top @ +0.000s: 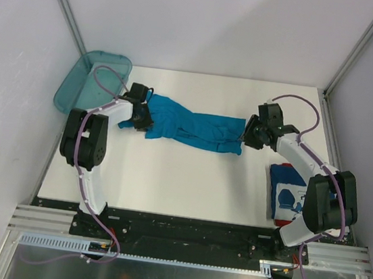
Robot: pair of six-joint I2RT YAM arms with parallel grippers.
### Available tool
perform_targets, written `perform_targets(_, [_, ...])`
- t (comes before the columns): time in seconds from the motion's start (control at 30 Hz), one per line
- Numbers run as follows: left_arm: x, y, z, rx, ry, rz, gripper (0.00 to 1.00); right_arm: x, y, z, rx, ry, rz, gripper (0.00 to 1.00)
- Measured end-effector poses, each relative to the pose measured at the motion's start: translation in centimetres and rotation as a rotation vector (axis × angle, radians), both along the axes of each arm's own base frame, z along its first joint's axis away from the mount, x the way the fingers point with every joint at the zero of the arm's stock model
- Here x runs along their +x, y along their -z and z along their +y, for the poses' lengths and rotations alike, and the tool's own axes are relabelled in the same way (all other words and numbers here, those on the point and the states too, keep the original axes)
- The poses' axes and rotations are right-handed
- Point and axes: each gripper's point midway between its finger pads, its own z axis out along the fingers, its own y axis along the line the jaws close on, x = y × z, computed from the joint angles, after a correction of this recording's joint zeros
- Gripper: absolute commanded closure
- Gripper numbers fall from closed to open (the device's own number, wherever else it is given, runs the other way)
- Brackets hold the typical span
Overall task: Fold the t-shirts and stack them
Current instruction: Flatten out the tshirt
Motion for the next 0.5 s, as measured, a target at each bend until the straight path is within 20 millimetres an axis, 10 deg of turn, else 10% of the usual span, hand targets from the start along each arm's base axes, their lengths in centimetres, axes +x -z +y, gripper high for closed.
perform_targets(0.2, [-0.2, -1.6, -0.3, -0.028, 0.002, -0.037, 1.0, 0.0, 0.4, -0.1, 0.004, 0.002, -0.001, 0.59])
perform_targets(0.5, [-2.3, -11.5, 2.4, -0.054, -0.043, -0.283, 1.0, 1.0, 1.4, 0.3, 0.008, -0.001, -0.01, 0.57])
